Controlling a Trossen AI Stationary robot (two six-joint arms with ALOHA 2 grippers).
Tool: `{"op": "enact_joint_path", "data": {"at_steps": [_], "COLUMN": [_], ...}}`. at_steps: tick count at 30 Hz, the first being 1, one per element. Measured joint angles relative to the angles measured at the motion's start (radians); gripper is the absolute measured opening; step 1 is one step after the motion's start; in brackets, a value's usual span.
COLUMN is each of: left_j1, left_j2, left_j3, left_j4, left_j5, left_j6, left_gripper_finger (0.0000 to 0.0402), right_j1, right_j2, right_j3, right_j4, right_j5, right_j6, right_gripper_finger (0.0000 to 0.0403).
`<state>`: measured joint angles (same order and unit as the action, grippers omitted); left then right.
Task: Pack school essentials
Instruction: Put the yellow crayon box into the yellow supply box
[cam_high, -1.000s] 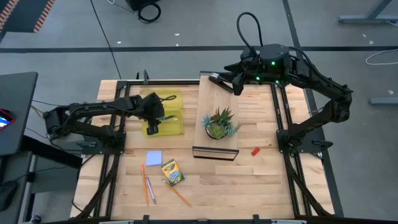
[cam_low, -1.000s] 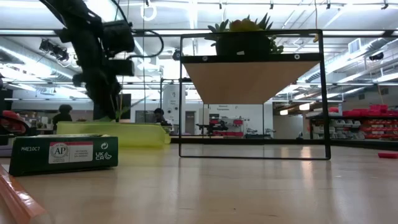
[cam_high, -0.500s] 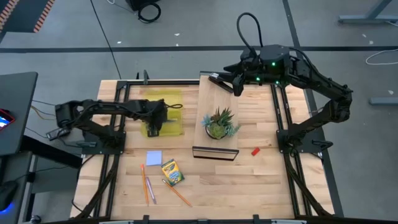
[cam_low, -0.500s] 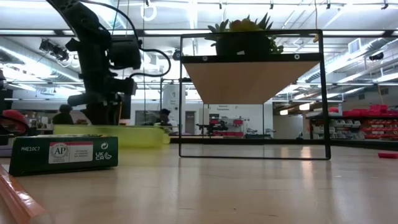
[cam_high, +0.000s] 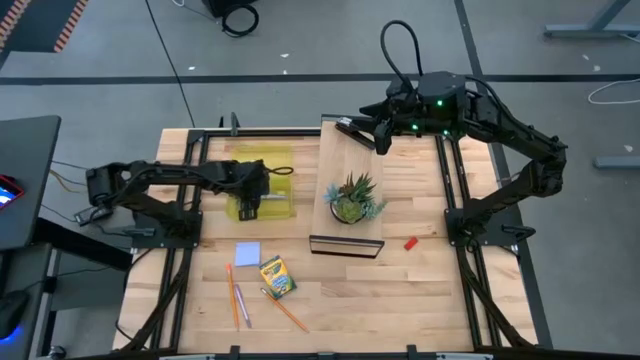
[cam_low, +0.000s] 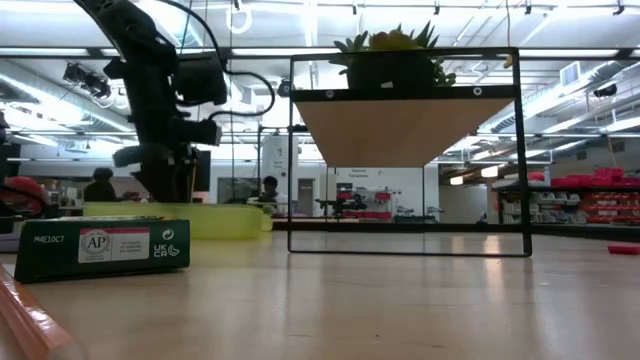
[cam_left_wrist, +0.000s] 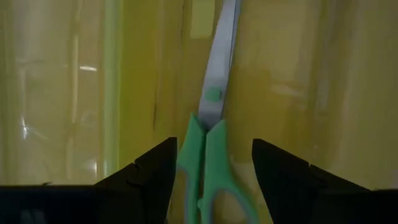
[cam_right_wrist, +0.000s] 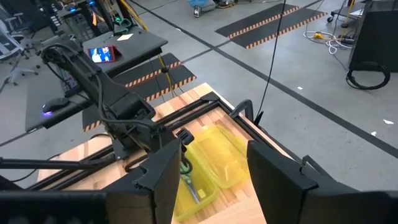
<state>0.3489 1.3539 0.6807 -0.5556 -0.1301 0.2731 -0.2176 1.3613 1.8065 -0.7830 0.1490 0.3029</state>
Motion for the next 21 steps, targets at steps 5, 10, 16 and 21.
{"op": "enact_joint_path", "data": {"at_steps": [5, 10, 16, 21], "left_j1": [0.000, -0.001, -0.065, -0.208], "left_j2": [-0.083, -0.163, -0.191, -0.182], "left_j3": [0.000, 0.000, 0.001, 0.000], "left_j4": [-0.012, -0.028, -0.053, -0.071], "left_j5": [0.088, 0.244, 0.419, 0.420], "left_j6": [-0.027, -0.122, -0.254, -0.246], "left_gripper_finger": [0.0196, 0.0179, 0.0183, 0.0198], "right_j1": [-0.003, -0.004, -0.004, -0.003], "right_j2": [0.000, 0.000, 0.000, -0.001], "right_j3": [0.000, 0.000, 0.000, 0.000], "right_j4": [-0.002, -0.002, -0.002, -0.002], "right_j5": [0.000, 0.014, 0.019, 0.019], "right_j6": [-0.009, -0.023, -0.023, -0.023], "right_gripper_finger": [0.0191, 0.0191, 0.0191, 0.0191]}}
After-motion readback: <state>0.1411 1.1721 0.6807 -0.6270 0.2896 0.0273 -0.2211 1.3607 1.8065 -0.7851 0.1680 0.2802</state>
